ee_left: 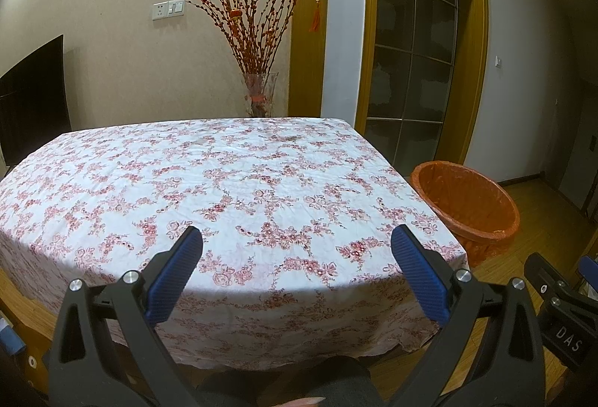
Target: Collect trash
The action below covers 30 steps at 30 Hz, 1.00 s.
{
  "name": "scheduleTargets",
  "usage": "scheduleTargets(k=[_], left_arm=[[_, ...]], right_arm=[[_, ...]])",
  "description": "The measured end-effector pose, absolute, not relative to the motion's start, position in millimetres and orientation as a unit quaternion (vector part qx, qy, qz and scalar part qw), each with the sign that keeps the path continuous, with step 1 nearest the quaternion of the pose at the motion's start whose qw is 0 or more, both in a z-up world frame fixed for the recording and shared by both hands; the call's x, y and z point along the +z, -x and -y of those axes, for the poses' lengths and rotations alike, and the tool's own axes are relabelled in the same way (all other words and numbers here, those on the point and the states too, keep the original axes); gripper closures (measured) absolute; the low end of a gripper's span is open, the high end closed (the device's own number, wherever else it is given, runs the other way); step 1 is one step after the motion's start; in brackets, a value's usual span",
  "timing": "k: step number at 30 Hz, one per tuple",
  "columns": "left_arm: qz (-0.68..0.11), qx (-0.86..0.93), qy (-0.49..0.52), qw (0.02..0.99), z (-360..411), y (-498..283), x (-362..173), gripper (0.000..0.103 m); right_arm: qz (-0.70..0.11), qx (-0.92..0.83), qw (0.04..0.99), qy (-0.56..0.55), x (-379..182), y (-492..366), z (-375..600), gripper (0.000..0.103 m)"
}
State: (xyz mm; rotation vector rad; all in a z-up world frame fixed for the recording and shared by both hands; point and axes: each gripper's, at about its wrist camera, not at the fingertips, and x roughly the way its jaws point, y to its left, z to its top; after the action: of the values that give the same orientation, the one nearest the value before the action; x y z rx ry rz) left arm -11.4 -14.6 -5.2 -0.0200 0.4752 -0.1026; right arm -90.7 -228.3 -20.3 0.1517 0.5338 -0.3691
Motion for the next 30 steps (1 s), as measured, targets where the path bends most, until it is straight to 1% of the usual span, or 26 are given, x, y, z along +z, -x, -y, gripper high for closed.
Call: scheduleTargets(k=[30], left_arm=[[-0.238,-0.051,0.009,0.970,16.2,12.7,-6.9,0.004]], right_arm=[[-0.263,-0.180,0.945,-0.075,-20.2,90.7,229.7,0.002]])
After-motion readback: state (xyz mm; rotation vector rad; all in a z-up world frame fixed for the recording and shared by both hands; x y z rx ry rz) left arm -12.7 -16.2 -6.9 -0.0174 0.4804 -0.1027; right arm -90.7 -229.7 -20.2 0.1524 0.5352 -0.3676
